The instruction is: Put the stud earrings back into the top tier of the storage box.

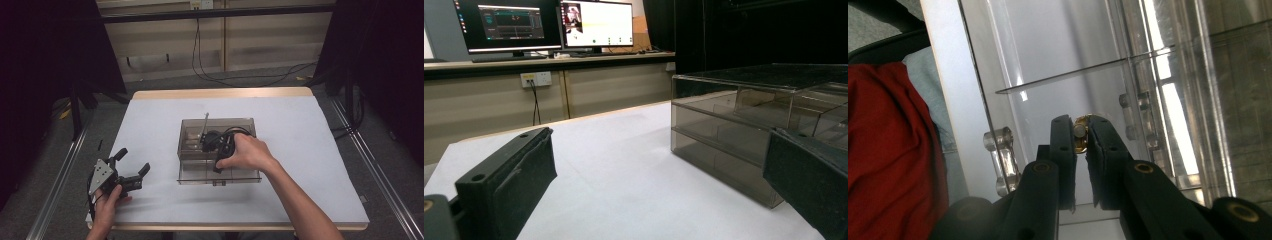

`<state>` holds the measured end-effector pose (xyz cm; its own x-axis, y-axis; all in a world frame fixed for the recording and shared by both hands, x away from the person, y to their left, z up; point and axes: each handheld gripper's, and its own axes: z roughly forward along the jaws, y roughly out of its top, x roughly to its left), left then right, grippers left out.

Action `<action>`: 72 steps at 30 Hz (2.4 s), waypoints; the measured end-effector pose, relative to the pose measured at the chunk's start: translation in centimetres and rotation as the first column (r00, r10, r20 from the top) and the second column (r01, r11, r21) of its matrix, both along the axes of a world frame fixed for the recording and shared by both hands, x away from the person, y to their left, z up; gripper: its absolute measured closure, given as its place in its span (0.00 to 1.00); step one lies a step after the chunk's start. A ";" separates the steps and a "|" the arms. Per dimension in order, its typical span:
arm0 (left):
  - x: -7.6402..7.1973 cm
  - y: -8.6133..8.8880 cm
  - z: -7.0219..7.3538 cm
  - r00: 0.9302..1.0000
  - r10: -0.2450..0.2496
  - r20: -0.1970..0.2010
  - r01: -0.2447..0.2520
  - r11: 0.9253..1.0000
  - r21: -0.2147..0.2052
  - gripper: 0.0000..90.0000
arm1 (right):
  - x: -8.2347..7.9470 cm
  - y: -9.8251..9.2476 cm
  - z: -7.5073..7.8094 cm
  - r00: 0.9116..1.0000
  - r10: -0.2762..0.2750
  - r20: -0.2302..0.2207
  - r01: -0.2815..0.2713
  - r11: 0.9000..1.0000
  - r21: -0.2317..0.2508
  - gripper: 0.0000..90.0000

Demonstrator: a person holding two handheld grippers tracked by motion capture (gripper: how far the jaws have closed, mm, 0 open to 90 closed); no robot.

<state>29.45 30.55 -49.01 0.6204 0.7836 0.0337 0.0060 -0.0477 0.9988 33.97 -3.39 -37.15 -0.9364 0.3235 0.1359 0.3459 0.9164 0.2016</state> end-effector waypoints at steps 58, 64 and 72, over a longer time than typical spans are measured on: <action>0.0 0.0 0.0 1.000 0.007 0.001 -0.007 1.000 -0.002 0.01 | -5.4 -16.3 -0.1 0.842 -0.518 0.154 0.305 0.691 0.655 0.19; 0.0 -0.1 0.0 1.000 0.003 -0.002 -0.003 1.000 -0.007 0.01 | -6.6 -19.2 -1.3 0.792 -0.593 0.142 0.358 0.641 0.679 0.18; -0.1 -0.1 0.0 1.000 0.000 -0.001 0.000 1.000 -0.005 0.01 | -8.1 -22.0 -3.6 0.733 -0.667 0.131 0.408 0.586 0.700 0.17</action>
